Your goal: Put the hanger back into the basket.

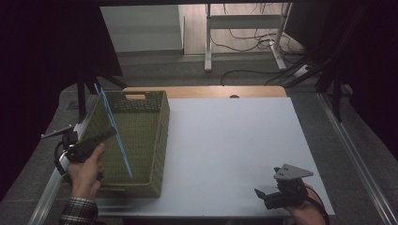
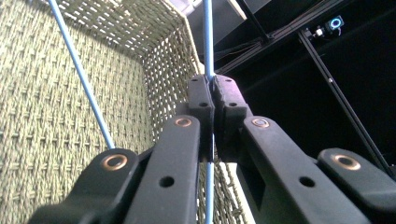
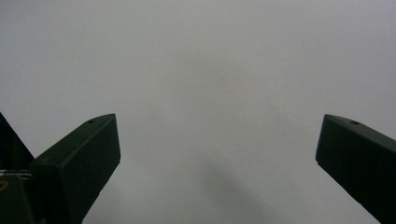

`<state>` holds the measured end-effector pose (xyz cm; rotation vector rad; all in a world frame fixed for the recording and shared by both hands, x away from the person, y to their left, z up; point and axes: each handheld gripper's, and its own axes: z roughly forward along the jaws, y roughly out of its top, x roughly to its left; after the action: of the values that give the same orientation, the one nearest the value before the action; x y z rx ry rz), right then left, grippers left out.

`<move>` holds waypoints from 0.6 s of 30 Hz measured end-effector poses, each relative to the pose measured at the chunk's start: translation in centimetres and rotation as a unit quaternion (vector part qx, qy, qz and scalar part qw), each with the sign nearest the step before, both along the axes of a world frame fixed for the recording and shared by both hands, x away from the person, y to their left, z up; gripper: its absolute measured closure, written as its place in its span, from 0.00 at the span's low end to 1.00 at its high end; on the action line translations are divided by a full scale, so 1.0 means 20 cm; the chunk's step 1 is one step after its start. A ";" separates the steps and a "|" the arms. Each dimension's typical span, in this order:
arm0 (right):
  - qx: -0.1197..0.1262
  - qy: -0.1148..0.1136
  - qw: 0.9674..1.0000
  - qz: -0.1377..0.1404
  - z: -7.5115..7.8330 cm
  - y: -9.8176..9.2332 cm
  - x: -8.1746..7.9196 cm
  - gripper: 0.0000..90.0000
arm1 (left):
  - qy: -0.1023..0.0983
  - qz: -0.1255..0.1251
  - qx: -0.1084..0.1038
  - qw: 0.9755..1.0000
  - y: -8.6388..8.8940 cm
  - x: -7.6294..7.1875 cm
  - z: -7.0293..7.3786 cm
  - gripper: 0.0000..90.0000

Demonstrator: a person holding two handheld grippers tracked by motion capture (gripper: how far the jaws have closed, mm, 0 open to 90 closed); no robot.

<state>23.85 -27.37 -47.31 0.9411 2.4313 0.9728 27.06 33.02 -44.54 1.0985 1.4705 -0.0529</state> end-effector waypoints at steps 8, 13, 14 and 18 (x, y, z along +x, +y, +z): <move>-0.001 0.000 1.000 0.001 0.00 0.00 0.00 0.00 | 0.019 0.006 -0.005 1.000 -0.01 0.00 -0.01 0.97; 0.000 0.000 1.000 0.001 0.00 0.00 0.00 0.00 | 0.030 0.007 -0.005 1.000 -0.02 0.01 -0.02 0.97; 0.000 0.000 1.000 0.001 0.00 0.00 0.00 0.00 | 0.030 0.007 -0.005 1.000 -0.02 0.01 -0.02 0.97; 0.000 0.001 1.000 0.002 0.00 0.00 0.00 0.00 | 0.038 0.025 -0.014 0.999 0.00 0.00 -0.03 0.95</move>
<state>23.86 -27.32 -47.32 0.9378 2.4348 0.9733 27.00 33.07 -45.14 1.0466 1.5611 -0.0801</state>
